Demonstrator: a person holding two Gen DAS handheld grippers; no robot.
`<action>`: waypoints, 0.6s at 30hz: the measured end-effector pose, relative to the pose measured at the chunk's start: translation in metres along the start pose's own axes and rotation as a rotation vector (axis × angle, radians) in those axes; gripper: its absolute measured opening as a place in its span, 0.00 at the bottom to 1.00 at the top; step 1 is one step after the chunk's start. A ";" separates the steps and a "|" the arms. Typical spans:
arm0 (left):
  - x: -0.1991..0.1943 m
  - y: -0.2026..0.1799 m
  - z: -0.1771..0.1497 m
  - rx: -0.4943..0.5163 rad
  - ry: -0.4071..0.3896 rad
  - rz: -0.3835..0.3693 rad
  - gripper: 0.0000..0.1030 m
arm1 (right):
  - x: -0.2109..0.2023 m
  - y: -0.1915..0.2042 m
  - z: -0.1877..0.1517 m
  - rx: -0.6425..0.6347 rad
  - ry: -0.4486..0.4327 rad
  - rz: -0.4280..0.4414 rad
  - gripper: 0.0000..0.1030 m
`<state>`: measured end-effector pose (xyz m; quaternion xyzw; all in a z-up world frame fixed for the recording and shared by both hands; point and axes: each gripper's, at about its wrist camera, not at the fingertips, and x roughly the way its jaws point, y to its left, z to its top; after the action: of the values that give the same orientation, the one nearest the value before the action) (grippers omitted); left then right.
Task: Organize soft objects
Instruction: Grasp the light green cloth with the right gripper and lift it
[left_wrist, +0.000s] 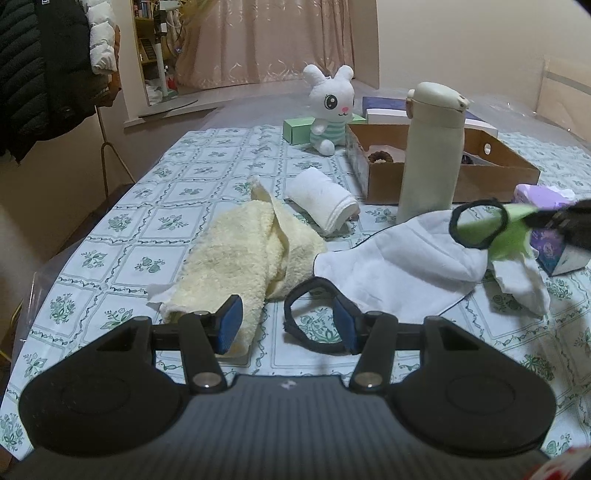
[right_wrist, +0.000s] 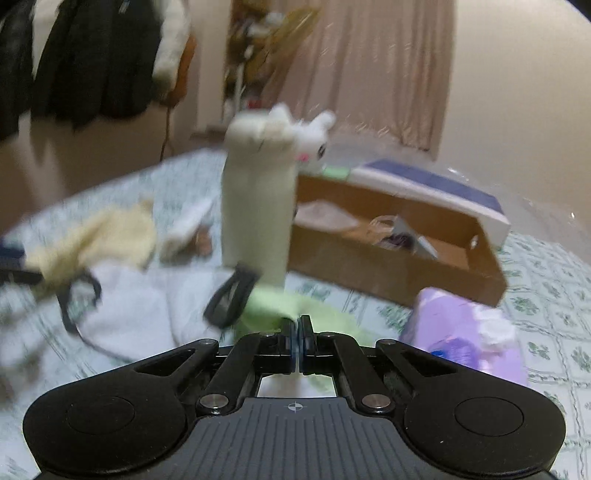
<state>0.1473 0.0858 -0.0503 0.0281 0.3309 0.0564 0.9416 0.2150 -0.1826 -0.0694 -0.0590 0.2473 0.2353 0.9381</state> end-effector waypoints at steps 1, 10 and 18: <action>-0.001 0.000 -0.001 -0.003 0.000 0.000 0.50 | -0.012 -0.005 0.004 0.040 -0.016 0.021 0.01; -0.014 -0.004 -0.006 0.001 -0.002 -0.026 0.50 | -0.092 -0.029 0.005 0.295 0.064 0.181 0.01; -0.018 -0.008 -0.013 0.013 0.018 -0.039 0.50 | -0.056 -0.032 -0.036 0.263 0.341 0.021 0.15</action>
<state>0.1263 0.0759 -0.0501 0.0271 0.3404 0.0361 0.9392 0.1718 -0.2422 -0.0734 0.0273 0.4317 0.1972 0.8798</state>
